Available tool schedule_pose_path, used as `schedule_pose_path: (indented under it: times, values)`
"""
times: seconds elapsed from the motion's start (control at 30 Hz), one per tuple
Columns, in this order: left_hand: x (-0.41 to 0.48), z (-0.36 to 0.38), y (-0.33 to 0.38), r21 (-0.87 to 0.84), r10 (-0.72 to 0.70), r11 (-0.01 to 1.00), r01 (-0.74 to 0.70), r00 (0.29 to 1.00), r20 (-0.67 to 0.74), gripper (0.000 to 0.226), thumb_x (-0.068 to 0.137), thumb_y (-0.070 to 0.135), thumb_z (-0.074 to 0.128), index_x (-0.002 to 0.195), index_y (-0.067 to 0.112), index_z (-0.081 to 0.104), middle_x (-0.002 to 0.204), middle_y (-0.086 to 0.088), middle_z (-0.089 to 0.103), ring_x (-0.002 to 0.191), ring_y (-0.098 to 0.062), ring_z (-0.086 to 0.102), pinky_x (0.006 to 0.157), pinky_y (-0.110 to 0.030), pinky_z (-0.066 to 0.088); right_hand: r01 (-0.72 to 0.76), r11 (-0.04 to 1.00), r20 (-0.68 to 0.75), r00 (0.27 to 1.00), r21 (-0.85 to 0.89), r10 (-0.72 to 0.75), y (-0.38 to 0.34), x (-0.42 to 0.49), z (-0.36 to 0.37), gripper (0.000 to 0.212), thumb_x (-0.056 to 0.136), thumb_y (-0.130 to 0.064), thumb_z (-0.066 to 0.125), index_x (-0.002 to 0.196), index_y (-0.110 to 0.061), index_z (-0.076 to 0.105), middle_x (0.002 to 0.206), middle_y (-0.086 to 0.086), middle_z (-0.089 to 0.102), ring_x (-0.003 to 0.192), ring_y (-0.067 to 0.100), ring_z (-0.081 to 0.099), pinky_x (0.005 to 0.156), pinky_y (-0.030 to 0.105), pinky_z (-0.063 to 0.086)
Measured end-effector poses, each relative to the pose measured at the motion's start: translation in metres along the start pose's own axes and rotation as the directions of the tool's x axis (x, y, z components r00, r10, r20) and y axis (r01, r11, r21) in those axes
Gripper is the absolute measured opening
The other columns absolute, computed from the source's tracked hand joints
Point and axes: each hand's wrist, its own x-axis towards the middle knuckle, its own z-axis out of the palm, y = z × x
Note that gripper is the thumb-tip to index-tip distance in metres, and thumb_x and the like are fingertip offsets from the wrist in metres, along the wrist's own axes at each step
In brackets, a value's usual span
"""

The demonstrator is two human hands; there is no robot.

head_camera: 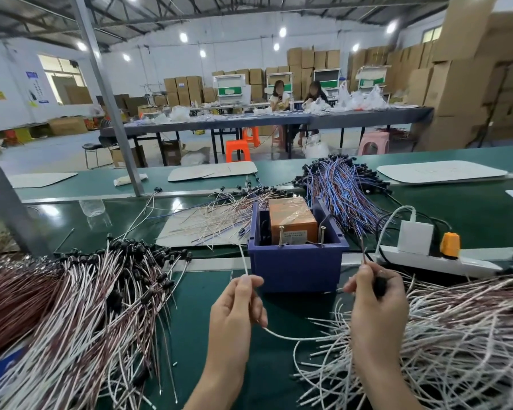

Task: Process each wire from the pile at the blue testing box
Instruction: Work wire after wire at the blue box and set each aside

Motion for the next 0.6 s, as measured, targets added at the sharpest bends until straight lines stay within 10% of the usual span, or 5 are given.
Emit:
schedule_pose_path:
  times: [0.2, 0.6]
  values:
    - [-0.004, 0.003, -0.007, 0.125, 0.122, 0.985, -0.115, 0.991, -0.047, 0.023, 0.104, 0.022, 0.051, 0.119, 0.023, 0.068, 0.057, -0.001, 0.048, 0.051, -0.011, 0.045, 0.052, -0.018, 0.044, 0.005, 0.999, 0.029, 1.000, -0.051, -0.003, 0.001, -0.002, 0.003, 0.008, 0.102, -0.028, 0.055, 0.098, -0.023, 0.059, 0.069, -0.005, 0.071, 0.043, 0.008, 0.043, 0.041, 0.016, 0.038]
    - [-0.009, 0.013, -0.014, 0.219, 0.132, 0.968, -0.119, 0.990, -0.046, 0.024, 0.102, 0.021, 0.055, 0.111, 0.035, 0.072, 0.056, 0.007, 0.036, 0.053, -0.015, 0.029, 0.047, -0.032, 0.027, -0.004, 0.997, 0.060, 0.998, -0.073, 0.008, 0.004, 0.000, 0.017, 0.008, 0.101, -0.030, 0.059, 0.094, -0.026, 0.062, 0.067, -0.007, 0.072, 0.042, 0.003, 0.047, 0.045, 0.013, 0.039]
